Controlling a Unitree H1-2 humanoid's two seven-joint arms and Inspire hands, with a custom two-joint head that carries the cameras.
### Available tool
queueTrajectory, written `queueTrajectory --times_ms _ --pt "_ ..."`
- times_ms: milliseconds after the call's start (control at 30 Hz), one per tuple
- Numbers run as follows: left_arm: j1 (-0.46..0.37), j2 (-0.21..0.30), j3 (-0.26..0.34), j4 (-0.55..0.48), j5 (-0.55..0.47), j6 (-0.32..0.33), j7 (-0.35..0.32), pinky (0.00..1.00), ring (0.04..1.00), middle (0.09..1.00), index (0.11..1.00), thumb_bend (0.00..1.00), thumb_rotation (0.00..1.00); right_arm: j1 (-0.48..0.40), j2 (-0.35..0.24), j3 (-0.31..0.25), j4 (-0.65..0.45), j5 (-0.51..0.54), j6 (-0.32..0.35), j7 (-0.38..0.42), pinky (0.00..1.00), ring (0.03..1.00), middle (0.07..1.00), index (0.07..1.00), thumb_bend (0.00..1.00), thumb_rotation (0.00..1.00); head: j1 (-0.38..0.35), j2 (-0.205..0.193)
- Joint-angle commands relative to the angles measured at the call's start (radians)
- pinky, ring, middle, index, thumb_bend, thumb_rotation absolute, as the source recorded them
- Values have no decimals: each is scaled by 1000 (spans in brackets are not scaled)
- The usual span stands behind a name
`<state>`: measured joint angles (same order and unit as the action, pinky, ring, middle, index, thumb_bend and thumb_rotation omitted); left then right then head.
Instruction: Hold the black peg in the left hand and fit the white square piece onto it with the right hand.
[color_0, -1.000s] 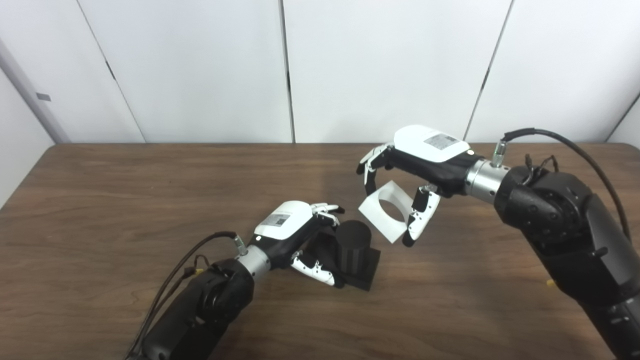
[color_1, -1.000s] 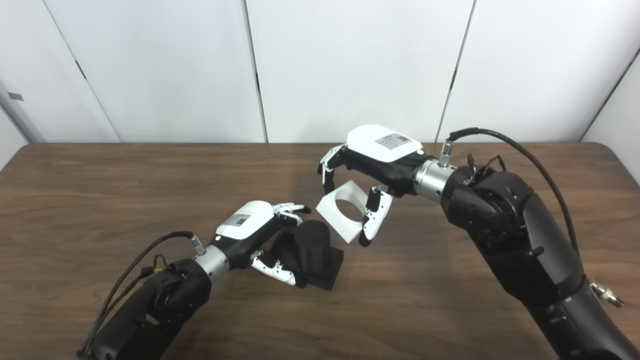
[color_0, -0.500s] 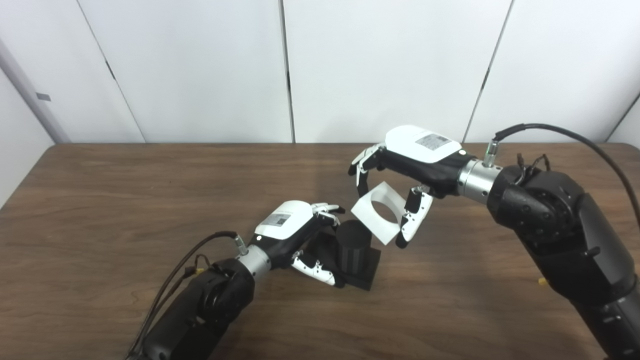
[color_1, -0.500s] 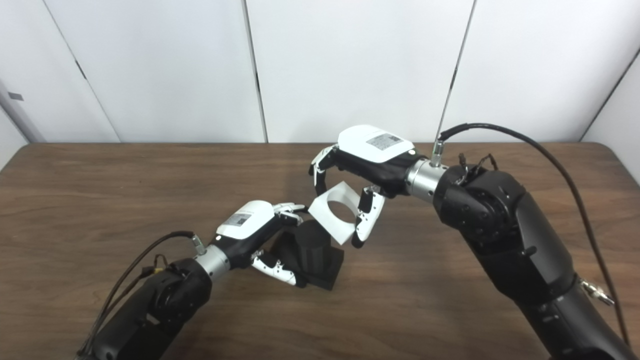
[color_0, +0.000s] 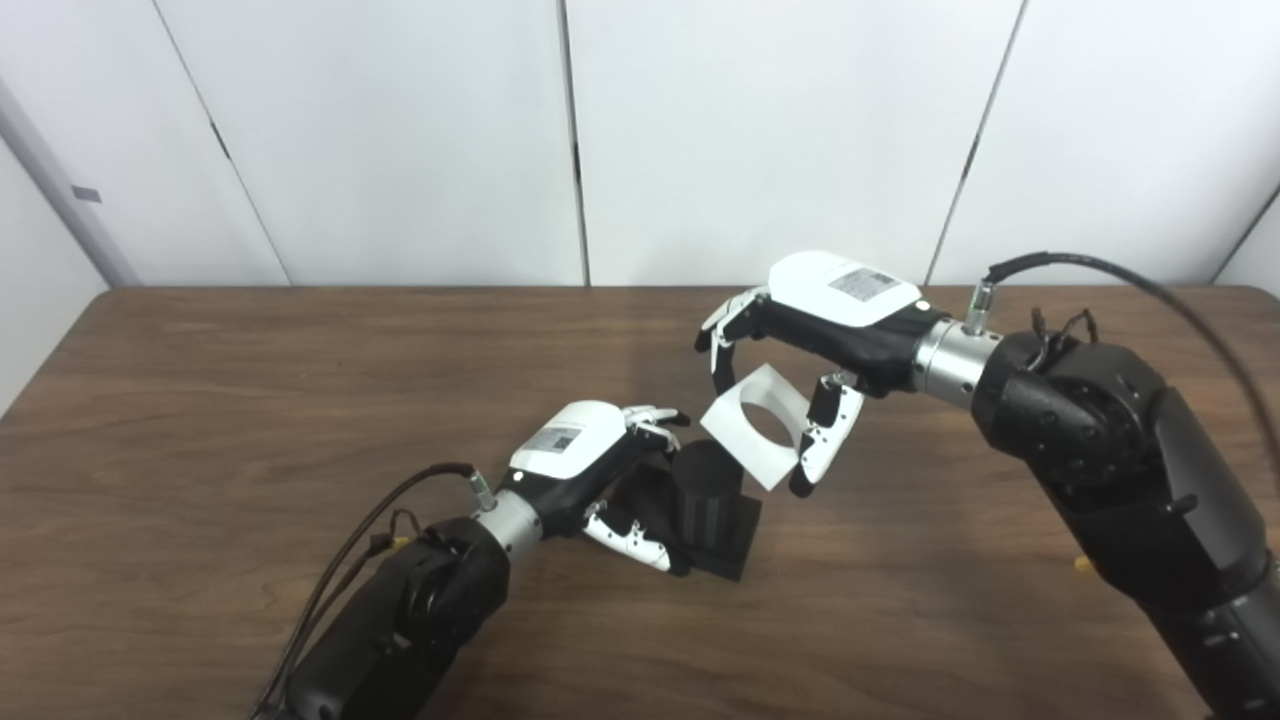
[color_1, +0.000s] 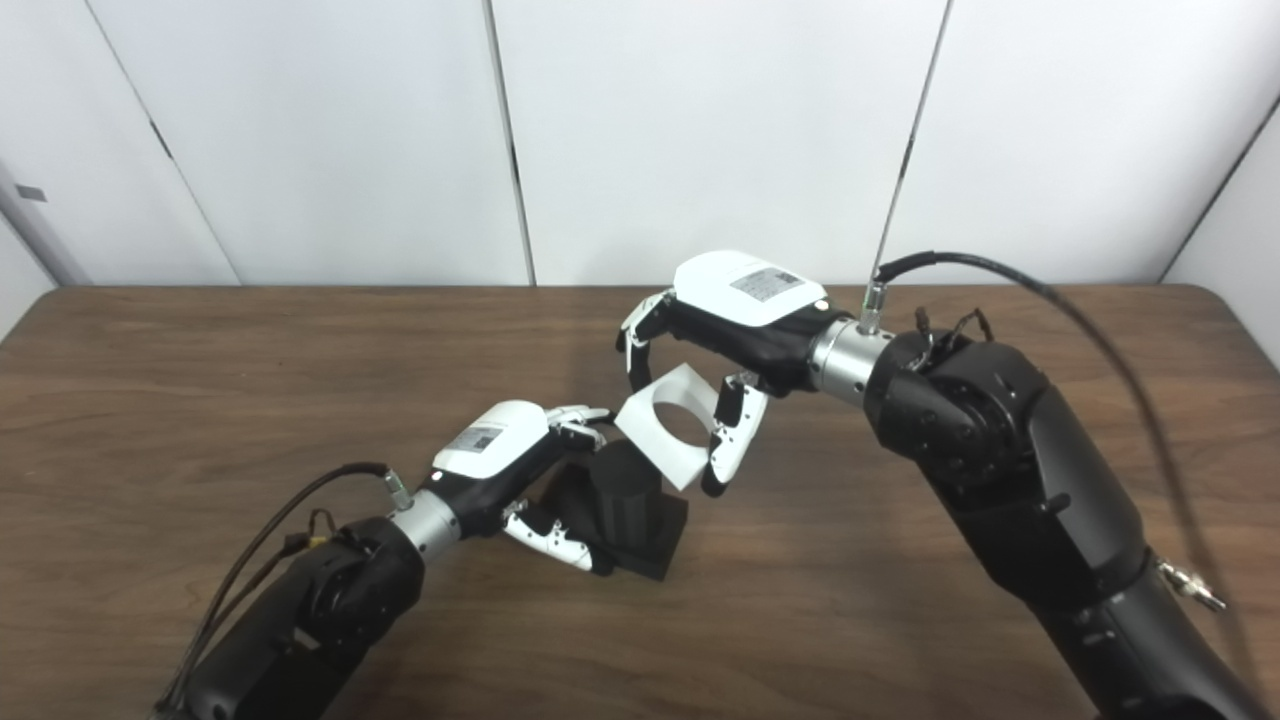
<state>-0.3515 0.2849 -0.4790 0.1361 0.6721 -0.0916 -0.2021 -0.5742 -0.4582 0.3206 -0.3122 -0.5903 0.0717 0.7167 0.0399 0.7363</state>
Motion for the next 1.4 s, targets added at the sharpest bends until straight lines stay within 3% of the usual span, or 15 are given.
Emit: queueTrajectory --times_ms 0,700,1367 --pt "11 8 -22 36 25 19 -41 861 907 897 489 523 66 -40 1 -14 -25 11 2 -16 690 798 770 479 522 135 5 -2" --pt "8 6 -23 27 31 29 -38 852 902 896 489 523 67 -17 23 -6 -4 15 3 -22 717 803 771 480 521 133 17 5" --pt "10 1 -25 18 30 36 -43 853 900 897 489 523 66 5 43 14 62 14 -36 -71 674 783 769 480 520 132 22 9"
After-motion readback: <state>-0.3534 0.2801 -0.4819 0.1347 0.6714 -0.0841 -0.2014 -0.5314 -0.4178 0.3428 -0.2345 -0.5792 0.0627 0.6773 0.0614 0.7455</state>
